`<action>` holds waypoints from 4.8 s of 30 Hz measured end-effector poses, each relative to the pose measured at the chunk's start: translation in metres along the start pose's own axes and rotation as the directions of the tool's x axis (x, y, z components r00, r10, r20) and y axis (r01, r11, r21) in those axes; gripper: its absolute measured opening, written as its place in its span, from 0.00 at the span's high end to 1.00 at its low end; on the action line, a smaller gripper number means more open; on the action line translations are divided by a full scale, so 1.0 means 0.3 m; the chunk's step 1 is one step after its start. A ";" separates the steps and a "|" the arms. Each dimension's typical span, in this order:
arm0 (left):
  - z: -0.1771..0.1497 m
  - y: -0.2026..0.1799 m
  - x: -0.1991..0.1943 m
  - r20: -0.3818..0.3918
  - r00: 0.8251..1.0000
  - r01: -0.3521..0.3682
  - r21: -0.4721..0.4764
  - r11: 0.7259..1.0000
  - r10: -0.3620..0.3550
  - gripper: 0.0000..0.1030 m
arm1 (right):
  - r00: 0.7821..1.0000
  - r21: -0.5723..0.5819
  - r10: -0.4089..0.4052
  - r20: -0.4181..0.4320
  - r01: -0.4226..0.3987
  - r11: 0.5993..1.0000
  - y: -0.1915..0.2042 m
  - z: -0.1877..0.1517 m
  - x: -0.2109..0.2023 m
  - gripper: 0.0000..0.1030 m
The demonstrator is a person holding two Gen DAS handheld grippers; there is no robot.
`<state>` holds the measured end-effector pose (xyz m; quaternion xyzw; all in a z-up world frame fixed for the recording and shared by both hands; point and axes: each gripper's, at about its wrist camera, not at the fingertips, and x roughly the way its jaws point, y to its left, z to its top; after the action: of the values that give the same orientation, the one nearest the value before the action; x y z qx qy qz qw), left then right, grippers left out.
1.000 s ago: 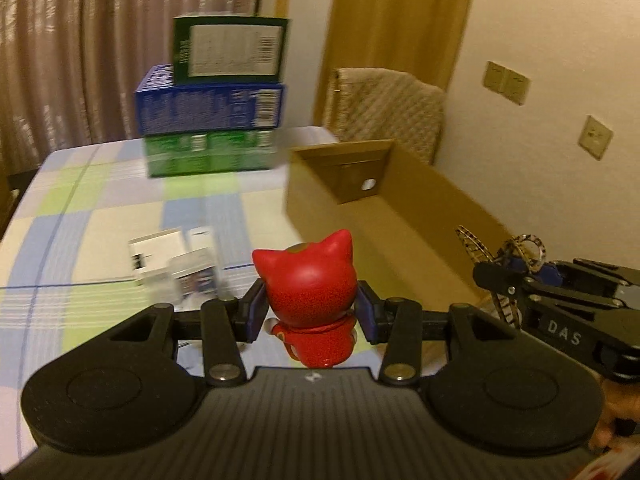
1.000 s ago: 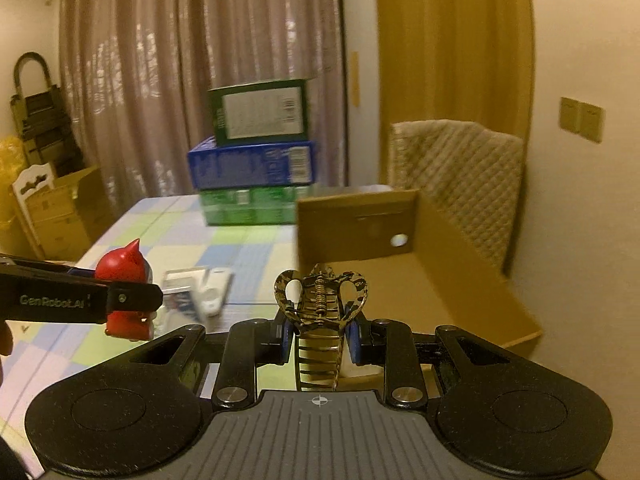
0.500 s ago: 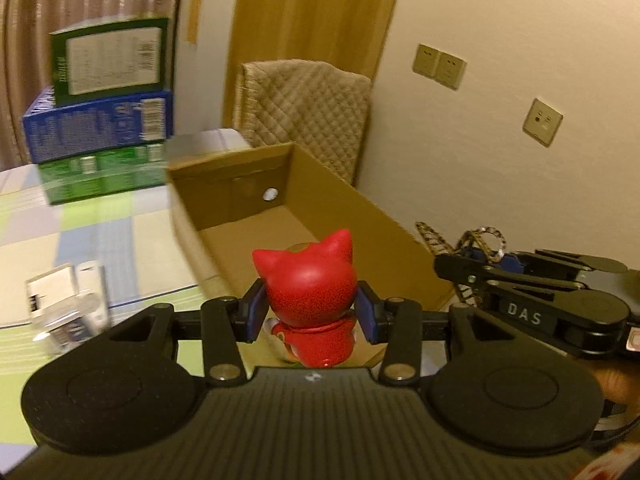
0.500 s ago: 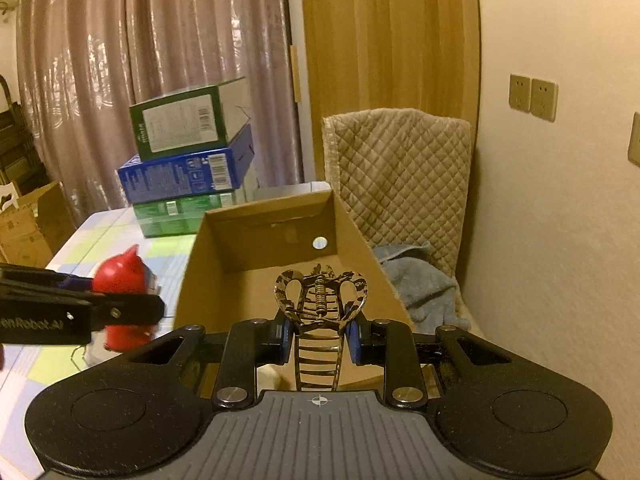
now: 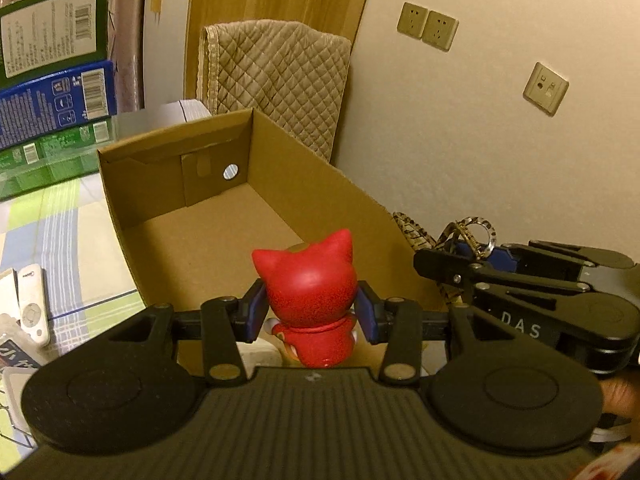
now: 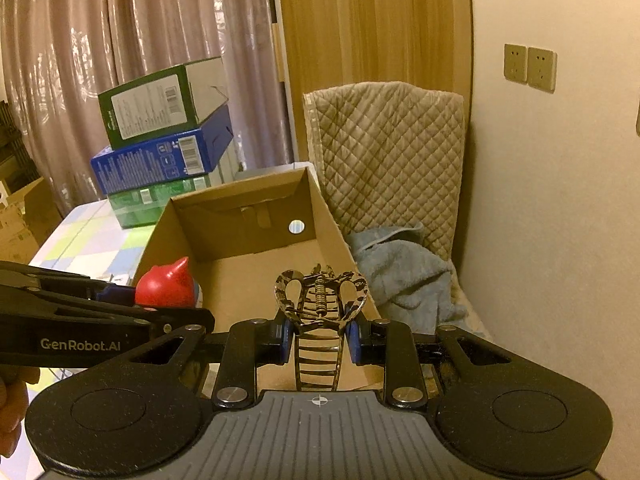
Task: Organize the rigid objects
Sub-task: 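Carry the red cat into the box and open the left gripper while the right carries the coil, then lower the coil keychain into the box and open the right gripper, then move both grippers back over the remaining table objects, then grasp the wire stand with the left gripper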
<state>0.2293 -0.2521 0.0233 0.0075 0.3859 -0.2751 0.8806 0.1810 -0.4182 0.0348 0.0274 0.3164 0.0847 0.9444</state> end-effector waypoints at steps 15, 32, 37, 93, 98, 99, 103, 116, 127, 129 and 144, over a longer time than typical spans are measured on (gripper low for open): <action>-0.013 -0.005 0.064 -0.029 0.999 0.023 0.020 1.000 -0.022 0.53 | 1.000 0.032 -0.006 0.000 0.006 0.999 -0.025 -0.001 0.022 0.77; 0.000 0.093 -0.076 0.036 0.998 -0.047 -0.033 0.998 0.049 0.53 | 1.000 0.022 0.018 -0.010 -0.018 1.000 0.019 -0.009 0.019 0.77; -0.013 0.097 -0.081 0.036 0.998 -0.046 -0.041 0.998 0.048 0.53 | 1.000 0.017 0.020 -0.017 -0.020 1.000 0.031 -0.006 0.029 0.77; -0.440 0.373 -0.769 0.117 0.931 -0.318 -0.204 0.926 0.345 0.42 | 0.982 -0.088 0.180 -0.062 -0.185 0.979 0.611 -0.204 -0.252 0.40; -0.477 0.402 -0.795 0.106 0.919 -0.352 -0.210 0.912 0.379 0.35 | 0.978 -0.096 0.192 -0.084 -0.200 0.975 0.640 -0.227 -0.238 0.40; -0.484 0.411 -0.799 0.103 0.917 -0.357 -0.214 0.909 0.384 0.34 | 0.977 -0.097 0.195 -0.087 -0.203 0.974 0.645 -0.232 -0.238 0.40; -0.514 0.458 -0.802 0.082 0.914 -0.368 -0.250 0.896 0.398 0.33 | 0.974 -0.102 0.203 -0.098 -0.213 0.972 0.659 -0.240 -0.226 0.39; -0.516 0.543 -0.765 0.051 0.899 -0.412 -0.236 0.880 0.435 0.30 | 0.962 -0.123 0.241 -0.126 -0.256 0.959 0.721 -0.235 -0.150 0.39; -0.515 0.629 -0.594 0.017 0.910 -0.404 -0.181 0.897 0.414 0.30 | 0.955 -0.134 0.246 -0.166 -0.269 0.954 0.740 -0.233 -0.014 0.39; -0.517 0.642 -0.550 0.016 0.914 -0.397 -0.169 0.902 0.405 0.30 | 0.952 -0.127 0.250 -0.177 -0.274 0.953 0.743 -0.238 0.017 0.39; -0.514 0.735 -0.223 -0.046 0.928 -0.373 -0.117 0.920 0.370 0.52 | 0.939 -0.125 0.228 -0.257 -0.266 0.956 0.733 -0.281 0.239 0.39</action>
<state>0.1963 0.0017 -0.0830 0.0292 0.4037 -0.0787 0.9110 0.1551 -0.1892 -0.0517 -0.0181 0.4143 0.2305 0.8803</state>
